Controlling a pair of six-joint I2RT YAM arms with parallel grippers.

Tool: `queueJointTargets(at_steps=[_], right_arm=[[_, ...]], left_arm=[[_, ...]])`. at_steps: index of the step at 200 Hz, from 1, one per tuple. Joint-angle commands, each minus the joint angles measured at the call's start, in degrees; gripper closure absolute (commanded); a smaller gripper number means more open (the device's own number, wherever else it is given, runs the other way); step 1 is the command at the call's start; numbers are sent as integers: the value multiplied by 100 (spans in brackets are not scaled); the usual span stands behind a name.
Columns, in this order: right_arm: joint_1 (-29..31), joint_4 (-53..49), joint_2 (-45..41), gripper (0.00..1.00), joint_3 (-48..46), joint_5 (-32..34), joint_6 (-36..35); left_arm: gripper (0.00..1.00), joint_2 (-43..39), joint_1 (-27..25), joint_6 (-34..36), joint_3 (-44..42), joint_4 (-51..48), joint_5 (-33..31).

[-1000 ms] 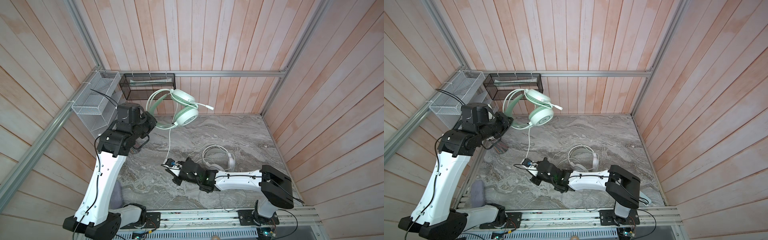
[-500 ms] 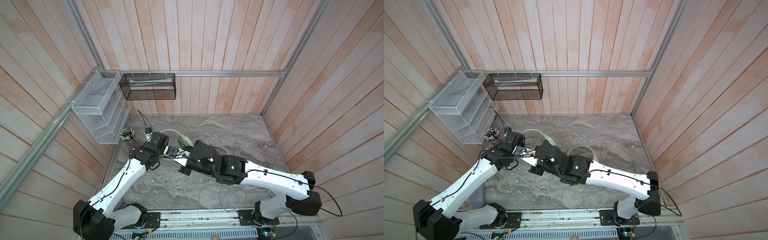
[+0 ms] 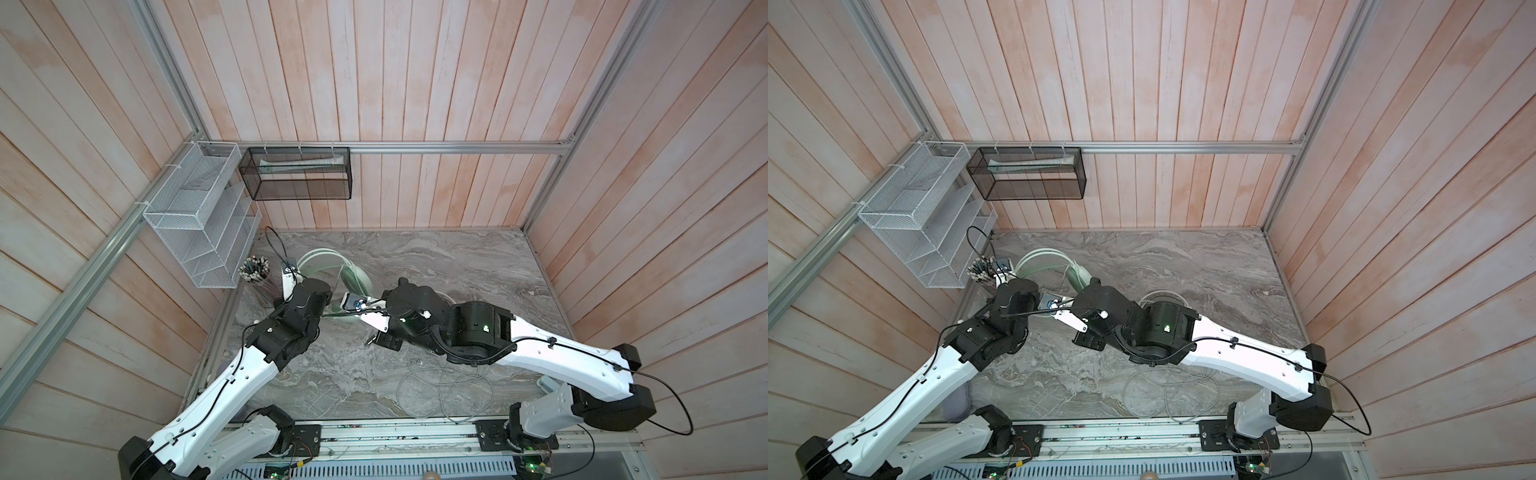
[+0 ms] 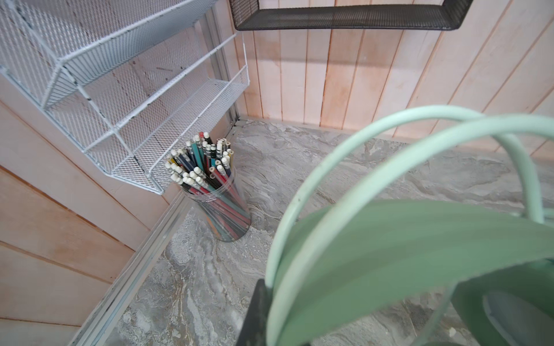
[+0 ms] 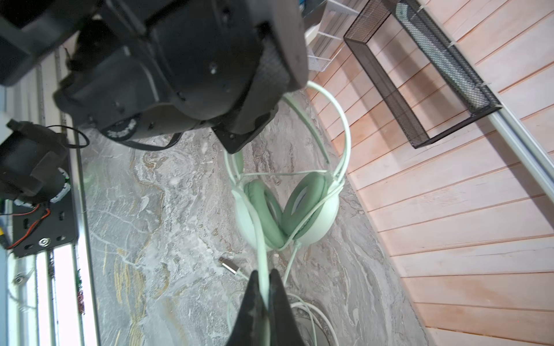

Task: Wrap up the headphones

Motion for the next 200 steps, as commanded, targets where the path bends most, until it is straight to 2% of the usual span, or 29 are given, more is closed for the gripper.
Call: queueJointTargets(at_steps=[1,30,59,94,133,169,200], right_arm=[[110,-131,-366,100,-318,141,333],[97,-96,-814,100,-451,563,229],[-55,-298,-944,100,-319,771,16],[-577,-113,-928,100,-333,554,-300],[-1506,673,-878,100,-185,263,-955],[-2209,1442,-542,100,-70,-428,-1035],[-2503,1642,-19,100,302,-701,-1013]], left_arm=[[100,-318,15,65,34,435,-408],[100,-829,-2,758,-528,1101,87],[100,-1253,-140,1319,-1044,1572,244],[100,-1596,-424,1819,-1274,1850,514],[100,-1814,-659,2111,-1415,1975,1024],[100,-2171,-717,2126,-1578,2056,1833],[100,-2277,-767,2065,-1603,1929,2655]])
